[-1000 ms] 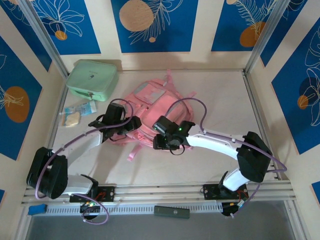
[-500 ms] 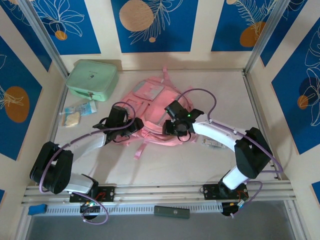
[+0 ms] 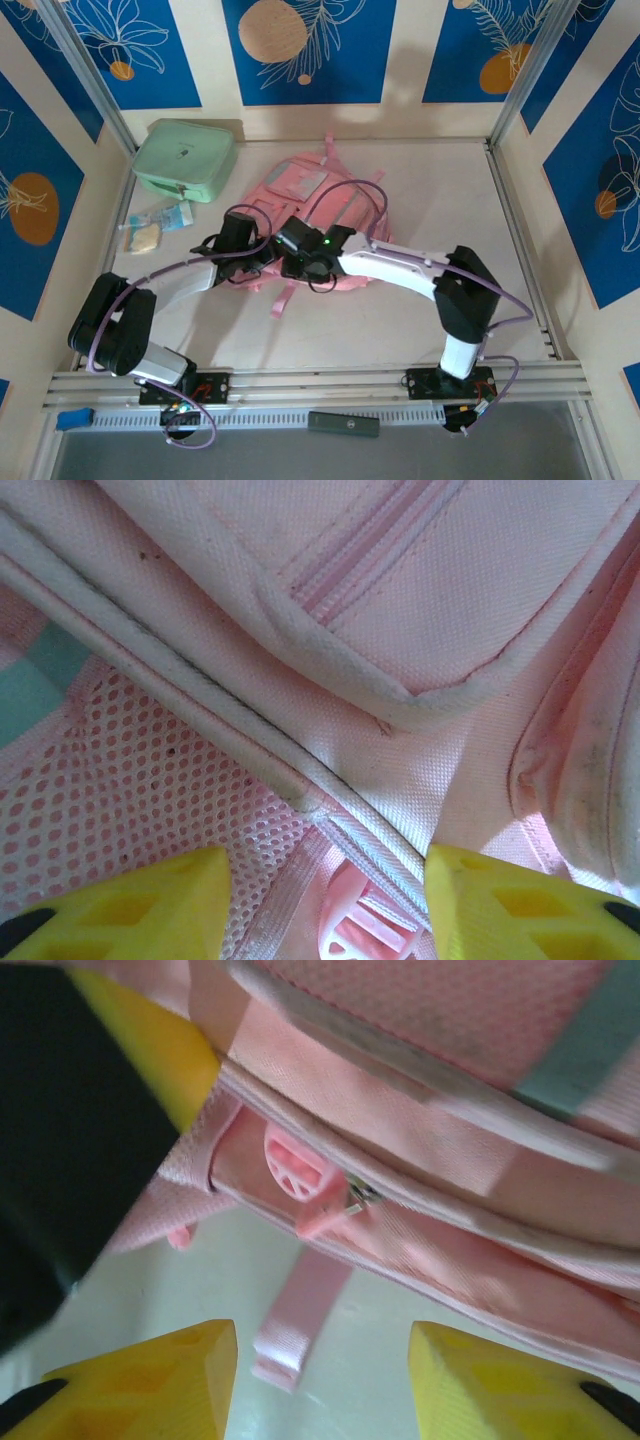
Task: Pack books, pencil case, and school supplies into a backpack
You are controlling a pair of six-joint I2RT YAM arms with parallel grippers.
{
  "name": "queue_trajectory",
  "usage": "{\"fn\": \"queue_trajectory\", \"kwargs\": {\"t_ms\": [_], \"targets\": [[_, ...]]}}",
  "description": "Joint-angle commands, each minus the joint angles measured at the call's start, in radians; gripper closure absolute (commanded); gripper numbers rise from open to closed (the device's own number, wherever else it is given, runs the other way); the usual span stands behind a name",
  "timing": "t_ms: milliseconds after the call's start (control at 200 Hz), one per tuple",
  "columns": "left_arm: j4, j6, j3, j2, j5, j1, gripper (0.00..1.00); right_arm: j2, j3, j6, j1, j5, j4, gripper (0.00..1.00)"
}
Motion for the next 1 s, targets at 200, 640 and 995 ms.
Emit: {"fn": "queue_trajectory", "kwargs": {"t_ms": [200,640,995], "targets": [[-0.038,-0.014,-0.038,-0.039,-0.086,0.010,0.48,0.130,0.065,0.200,-0.004,0.084,-0.004,0.61],[-0.008,-0.047,-0.085,-0.033,-0.113,0.009,0.49,0.255,0.136,0.249,-0.026,0.092,-0.013,0.72],[-0.040,-0.063,-0.103,-0.021,-0.188,0.009,0.48,0.206,0.115,0.213,-0.011,0.145,-0.056,0.90]]}}
